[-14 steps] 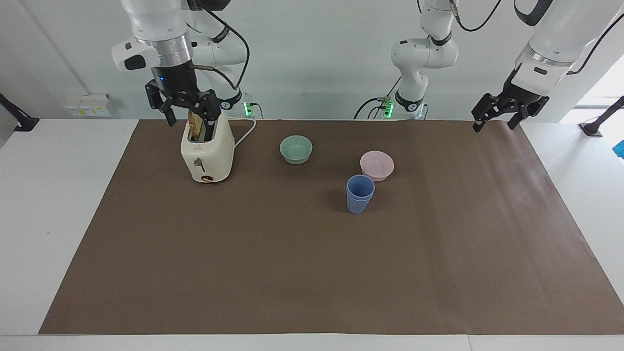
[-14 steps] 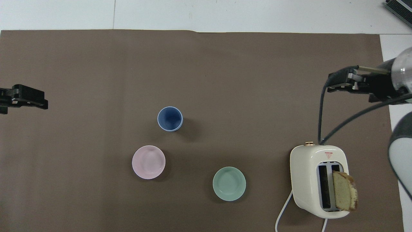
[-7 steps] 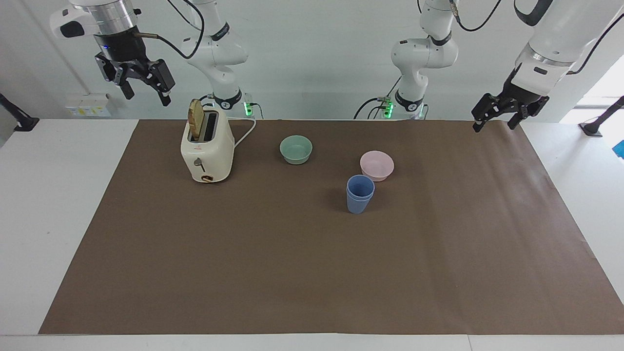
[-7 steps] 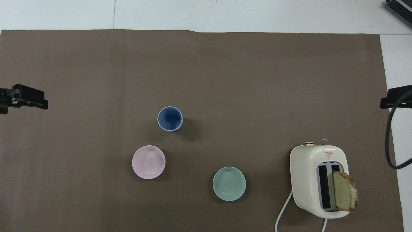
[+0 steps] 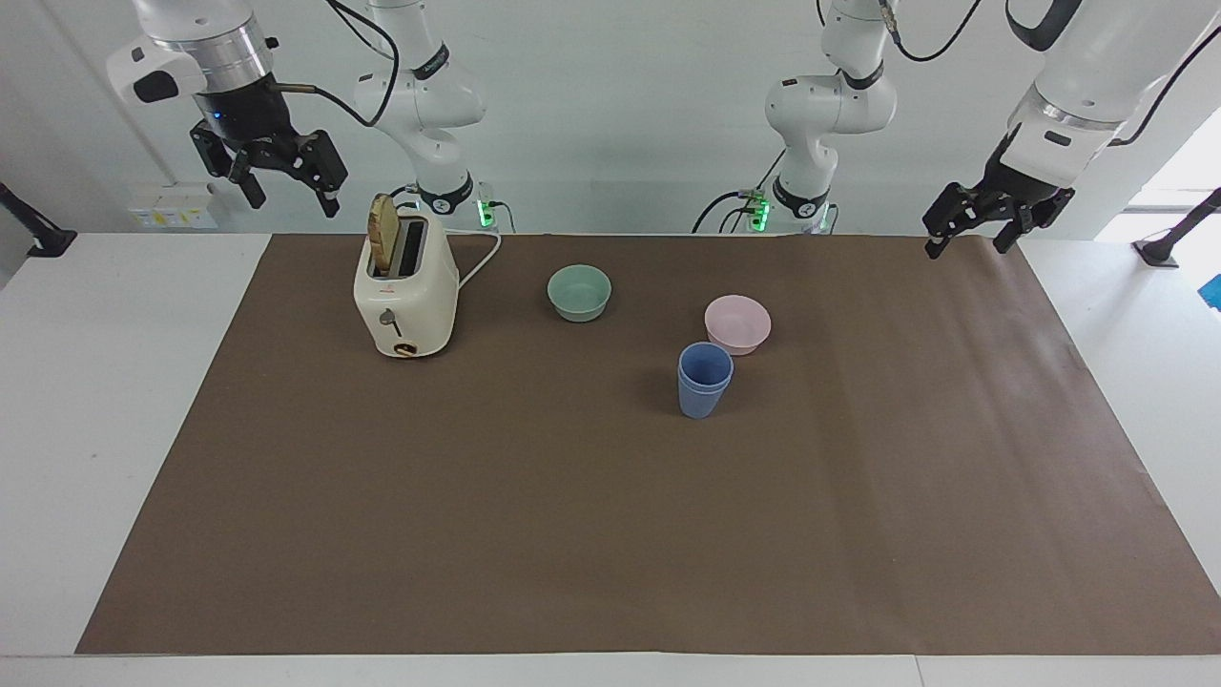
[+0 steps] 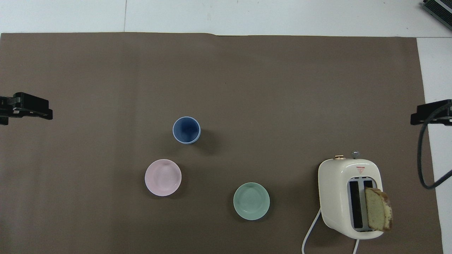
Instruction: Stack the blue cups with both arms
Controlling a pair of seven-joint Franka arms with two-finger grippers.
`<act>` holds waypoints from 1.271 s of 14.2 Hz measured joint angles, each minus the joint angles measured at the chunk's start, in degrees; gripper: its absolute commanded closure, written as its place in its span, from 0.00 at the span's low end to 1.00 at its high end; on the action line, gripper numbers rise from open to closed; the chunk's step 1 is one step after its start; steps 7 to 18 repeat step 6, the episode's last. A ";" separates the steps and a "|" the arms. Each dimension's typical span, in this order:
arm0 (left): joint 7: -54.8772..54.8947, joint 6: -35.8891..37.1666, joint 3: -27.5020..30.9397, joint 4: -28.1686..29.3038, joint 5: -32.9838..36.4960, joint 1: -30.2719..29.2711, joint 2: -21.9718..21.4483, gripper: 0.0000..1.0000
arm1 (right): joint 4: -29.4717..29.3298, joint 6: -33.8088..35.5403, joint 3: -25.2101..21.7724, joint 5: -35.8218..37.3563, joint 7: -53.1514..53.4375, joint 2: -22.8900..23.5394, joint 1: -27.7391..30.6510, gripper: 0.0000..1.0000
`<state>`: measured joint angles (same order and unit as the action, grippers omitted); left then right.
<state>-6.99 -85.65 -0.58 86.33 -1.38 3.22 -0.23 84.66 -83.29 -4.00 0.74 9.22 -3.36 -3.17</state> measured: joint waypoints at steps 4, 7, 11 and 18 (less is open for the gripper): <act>0.00 0.00 0.00 0.00 0.00 0.00 0.00 0.00 | 0.02 0.24 -0.01 0.00 -0.17 -0.01 0.00 0.00; 0.00 0.00 0.00 0.00 0.00 0.00 0.00 0.00 | 0.04 0.25 -0.01 0.00 -0.25 -0.01 0.00 0.00; 0.00 0.00 0.00 0.00 0.00 0.00 0.00 0.00 | 0.04 0.25 -0.01 0.00 -0.25 -0.01 0.00 0.00; 0.00 0.00 0.00 0.00 0.00 0.00 0.00 0.00 | 0.04 0.25 -0.01 0.00 -0.25 -0.01 0.00 0.00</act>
